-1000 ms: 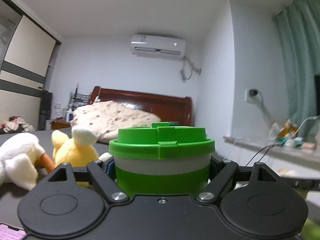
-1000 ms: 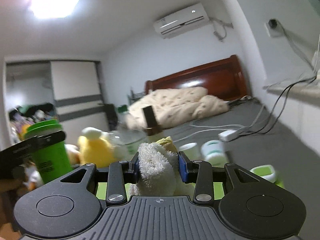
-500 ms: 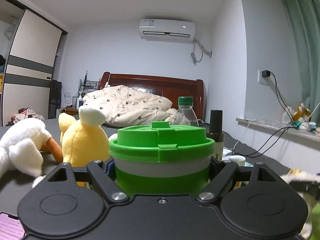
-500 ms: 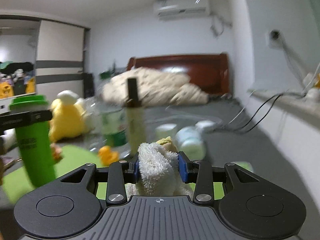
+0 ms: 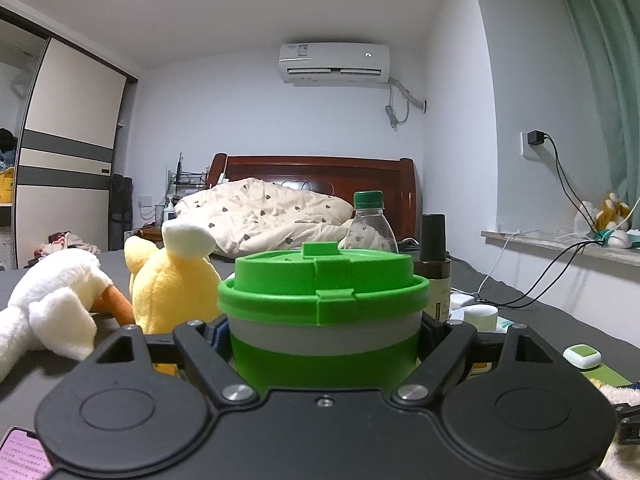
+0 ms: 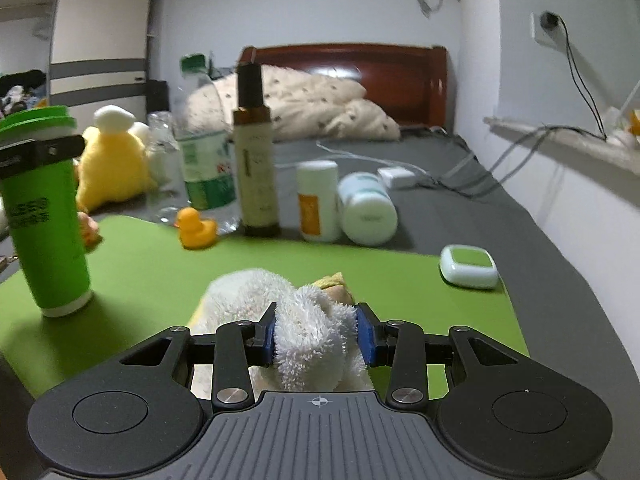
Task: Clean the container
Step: 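Lower the green cup onto the green mat with the left gripper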
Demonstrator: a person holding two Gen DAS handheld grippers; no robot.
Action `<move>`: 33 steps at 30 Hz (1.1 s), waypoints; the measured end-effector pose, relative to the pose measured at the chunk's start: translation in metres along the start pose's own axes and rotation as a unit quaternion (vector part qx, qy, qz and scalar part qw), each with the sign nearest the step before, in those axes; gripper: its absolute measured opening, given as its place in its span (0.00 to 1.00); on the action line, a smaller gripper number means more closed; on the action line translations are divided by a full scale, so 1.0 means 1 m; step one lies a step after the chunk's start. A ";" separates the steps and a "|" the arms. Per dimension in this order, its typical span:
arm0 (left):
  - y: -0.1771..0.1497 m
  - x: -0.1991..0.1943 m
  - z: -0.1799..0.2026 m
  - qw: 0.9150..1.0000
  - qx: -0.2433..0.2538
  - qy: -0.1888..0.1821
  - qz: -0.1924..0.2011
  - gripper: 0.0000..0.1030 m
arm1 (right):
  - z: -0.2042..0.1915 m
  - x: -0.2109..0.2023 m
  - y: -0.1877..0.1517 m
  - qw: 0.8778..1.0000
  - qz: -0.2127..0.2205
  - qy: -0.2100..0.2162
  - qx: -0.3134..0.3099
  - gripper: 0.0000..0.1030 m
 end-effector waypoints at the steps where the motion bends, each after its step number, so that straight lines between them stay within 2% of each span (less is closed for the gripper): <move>1: 0.000 0.000 0.000 1.000 0.001 0.000 0.001 0.78 | 0.003 0.003 0.000 1.000 -0.003 -0.002 0.001 0.37; 8: -0.001 0.001 -0.001 1.000 0.008 0.007 0.000 0.79 | 0.015 0.005 -0.001 1.000 -0.011 -0.016 -0.001 0.38; 10: -0.002 0.002 -0.002 1.000 0.006 0.008 -0.004 0.81 | 0.017 0.006 -0.001 1.000 -0.014 -0.021 0.000 0.62; 11: -0.002 0.003 -0.002 1.000 0.004 0.009 -0.005 0.81 | 0.017 0.005 -0.002 1.000 -0.015 -0.024 0.000 0.66; 14: -0.003 0.005 -0.003 1.000 0.003 0.011 -0.008 0.85 | 0.019 0.005 -0.002 1.000 -0.014 -0.028 0.002 0.67; 17: -0.003 0.005 -0.003 1.000 0.003 0.016 -0.008 0.98 | 0.021 0.004 -0.002 0.999 -0.012 -0.029 0.008 0.68; 19: -0.003 0.004 -0.003 1.000 0.005 0.018 -0.004 1.00 | 0.023 0.002 0.000 0.999 -0.008 -0.032 0.012 0.81; 21: -0.003 0.003 -0.002 1.000 0.009 0.017 -0.003 1.00 | 0.023 -0.002 0.002 0.999 0.001 -0.035 0.012 0.86; 26: -0.004 0.002 0.000 1.000 0.013 0.014 -0.004 1.00 | 0.023 -0.010 0.007 0.999 0.018 -0.045 0.005 0.86; 33: -0.004 -0.006 0.000 0.999 0.030 0.014 -0.001 1.00 | 0.015 -0.035 0.021 0.997 0.064 -0.051 -0.003 0.86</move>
Point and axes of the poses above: each gripper's, at about its wrist camera, not at the fingertips, and x roughly the way its jaws point, z to its right, y to its top, the point moved 9 cm from there along x, roughly the way its jaws point, and after that the axes turned 13 degrees about y, right-handed, at the moved point
